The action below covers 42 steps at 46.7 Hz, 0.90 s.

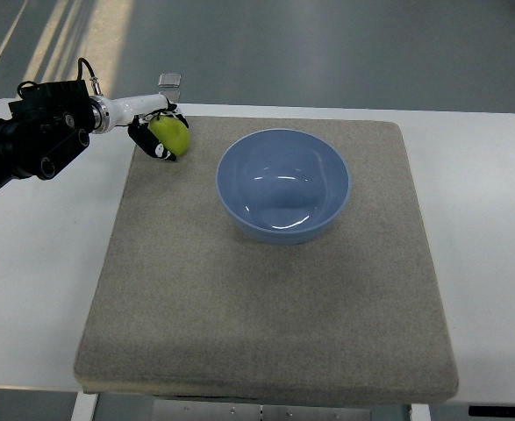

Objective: Place pear in bowl with left hand
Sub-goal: 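Lift the pear with the left hand and carry it over the blue bowl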

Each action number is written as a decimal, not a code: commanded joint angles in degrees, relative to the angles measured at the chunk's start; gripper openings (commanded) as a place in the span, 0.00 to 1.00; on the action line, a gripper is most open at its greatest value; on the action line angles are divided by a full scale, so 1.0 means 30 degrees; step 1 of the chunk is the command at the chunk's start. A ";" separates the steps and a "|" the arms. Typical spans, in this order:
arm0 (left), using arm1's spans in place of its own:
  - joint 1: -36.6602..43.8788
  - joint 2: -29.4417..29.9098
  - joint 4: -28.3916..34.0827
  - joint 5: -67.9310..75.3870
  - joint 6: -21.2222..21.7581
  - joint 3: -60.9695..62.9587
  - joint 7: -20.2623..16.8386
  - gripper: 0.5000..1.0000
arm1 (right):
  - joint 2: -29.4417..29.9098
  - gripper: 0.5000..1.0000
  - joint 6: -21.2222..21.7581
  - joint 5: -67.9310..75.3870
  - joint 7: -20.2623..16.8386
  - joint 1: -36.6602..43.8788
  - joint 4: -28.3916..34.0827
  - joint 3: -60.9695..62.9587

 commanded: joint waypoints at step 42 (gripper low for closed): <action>-0.4554 0.3202 -1.1839 0.1623 -0.6993 -0.2254 -0.0005 0.00 | 0.0000 0.85 0.0000 0.0000 0.0000 0.0000 0.0000 0.0000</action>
